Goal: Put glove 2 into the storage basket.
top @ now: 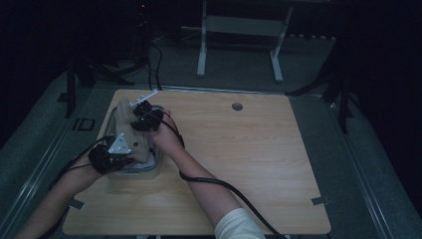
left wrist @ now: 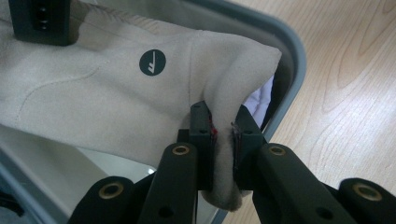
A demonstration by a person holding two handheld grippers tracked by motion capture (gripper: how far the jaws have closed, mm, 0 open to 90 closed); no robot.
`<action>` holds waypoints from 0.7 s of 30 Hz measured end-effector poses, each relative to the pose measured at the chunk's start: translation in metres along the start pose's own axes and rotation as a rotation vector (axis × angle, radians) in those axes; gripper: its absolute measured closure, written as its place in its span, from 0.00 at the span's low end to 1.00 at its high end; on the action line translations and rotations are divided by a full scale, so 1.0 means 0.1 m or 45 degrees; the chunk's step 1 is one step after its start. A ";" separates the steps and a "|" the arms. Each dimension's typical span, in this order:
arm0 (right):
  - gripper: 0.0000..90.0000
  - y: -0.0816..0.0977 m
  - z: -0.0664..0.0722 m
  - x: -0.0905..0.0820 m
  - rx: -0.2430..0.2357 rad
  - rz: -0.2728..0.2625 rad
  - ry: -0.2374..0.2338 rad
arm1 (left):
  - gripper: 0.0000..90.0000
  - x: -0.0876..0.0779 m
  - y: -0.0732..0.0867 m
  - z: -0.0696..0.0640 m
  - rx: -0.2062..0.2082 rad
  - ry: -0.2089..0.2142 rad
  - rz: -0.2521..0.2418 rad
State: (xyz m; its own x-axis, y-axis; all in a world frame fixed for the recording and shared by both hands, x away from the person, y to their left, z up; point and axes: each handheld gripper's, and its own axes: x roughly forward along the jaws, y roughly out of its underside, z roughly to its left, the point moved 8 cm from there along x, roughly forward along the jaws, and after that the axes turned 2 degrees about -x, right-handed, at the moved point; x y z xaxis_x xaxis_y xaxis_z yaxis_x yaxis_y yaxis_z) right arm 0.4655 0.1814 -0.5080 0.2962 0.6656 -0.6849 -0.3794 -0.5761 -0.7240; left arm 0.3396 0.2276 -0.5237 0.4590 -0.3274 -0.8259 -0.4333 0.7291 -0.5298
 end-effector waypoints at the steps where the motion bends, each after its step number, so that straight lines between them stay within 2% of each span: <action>1: 0.84 0.03 -0.01 0.03 0.004 0.015 0.001 | 0.92 0.03 0.01 0.00 -0.004 0.008 0.006; 6: 0.84 0.15 -0.08 0.14 0.032 0.051 -0.010 | 0.92 0.11 0.04 0.00 -0.027 0.028 0.010; 8: 0.84 0.21 -0.14 0.19 0.062 0.070 -0.028 | 0.91 0.15 0.04 0.01 -0.049 0.053 0.007; 12: 0.82 0.25 -0.17 0.22 0.067 0.084 -0.030 | 0.90 0.21 0.05 0.01 -0.047 0.053 0.011; 16: 0.72 0.25 -0.18 0.20 0.058 0.086 -0.036 | 0.89 0.22 0.07 0.01 -0.069 0.069 -0.001; 18: 0.63 0.24 -0.19 0.16 0.058 0.087 -0.038 | 0.87 0.22 0.07 0.02 -0.081 0.075 -0.005; 21: 0.52 0.23 -0.22 0.10 0.045 0.084 -0.007 | 0.82 0.21 0.07 0.01 -0.099 0.068 -0.015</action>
State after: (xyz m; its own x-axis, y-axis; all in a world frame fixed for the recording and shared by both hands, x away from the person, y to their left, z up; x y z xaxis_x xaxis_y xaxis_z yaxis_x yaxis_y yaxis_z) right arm 0.4795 0.1645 -0.5331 0.2645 0.6296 -0.7305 -0.4288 -0.6017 -0.6738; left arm 0.3470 0.2267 -0.5441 0.4231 -0.3688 -0.8276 -0.4882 0.6766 -0.5512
